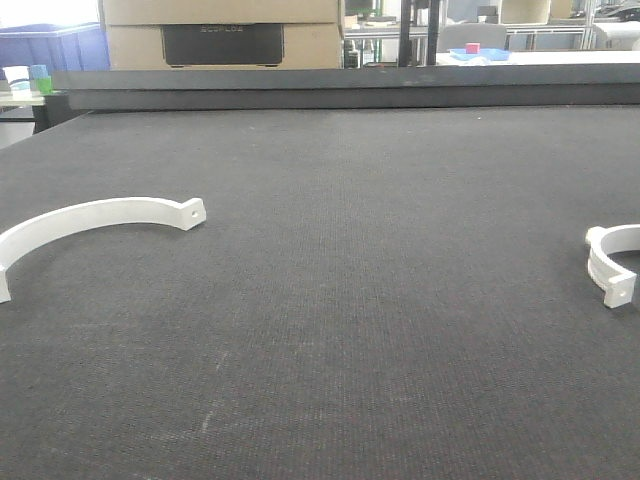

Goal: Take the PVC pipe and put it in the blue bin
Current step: 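Grasp the white curved pipe piece nearest the right gripper and lift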

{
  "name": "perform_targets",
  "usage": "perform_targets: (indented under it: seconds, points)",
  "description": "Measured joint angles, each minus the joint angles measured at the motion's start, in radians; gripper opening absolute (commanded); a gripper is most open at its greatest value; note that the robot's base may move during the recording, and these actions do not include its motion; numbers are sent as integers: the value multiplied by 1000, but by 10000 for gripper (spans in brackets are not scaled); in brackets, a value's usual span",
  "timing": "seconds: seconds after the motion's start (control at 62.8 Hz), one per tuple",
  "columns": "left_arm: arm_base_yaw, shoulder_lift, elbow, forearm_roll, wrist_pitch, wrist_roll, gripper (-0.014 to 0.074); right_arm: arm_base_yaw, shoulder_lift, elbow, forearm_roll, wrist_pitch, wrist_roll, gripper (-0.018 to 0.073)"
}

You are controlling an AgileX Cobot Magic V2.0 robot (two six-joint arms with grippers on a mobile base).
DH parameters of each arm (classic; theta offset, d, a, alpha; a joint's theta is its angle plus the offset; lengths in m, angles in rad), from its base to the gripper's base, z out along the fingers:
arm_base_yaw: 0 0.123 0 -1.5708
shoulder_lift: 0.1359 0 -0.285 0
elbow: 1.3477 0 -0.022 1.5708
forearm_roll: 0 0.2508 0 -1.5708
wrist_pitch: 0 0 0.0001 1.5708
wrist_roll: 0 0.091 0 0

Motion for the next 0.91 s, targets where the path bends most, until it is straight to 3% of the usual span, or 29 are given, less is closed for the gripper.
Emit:
perform_targets:
  seconds: [0.175, 0.303, 0.414, 0.653, 0.717, 0.86, 0.908]
  points:
    - [0, 0, 0, 0, 11, 0, -111, 118, 170, -173, -5, 71, 19, -151]
    - [0, 0, 0, 0, 11, 0, -111, 195, 316, -294, -187, 200, 232, -151]
    - [0, 0, 0, 0, 11, 0, -111, 218, 401, -351, -272, 285, 316, -151]
    - [0, 0, 0, 18, 11, 0, -111, 222, 473, -372, -266, 316, 346, -141]
    - [0, 0, 0, 18, 11, 0, -111, 222, 486, -372, -261, 318, 348, -69]
    - [0, 0, 0, 18, 11, 0, -111, 222, 507, -372, -243, 322, 348, 218]
    - [0, 0, 0, 18, 11, 0, -111, 222, 511, -372, -241, 322, 348, 258]
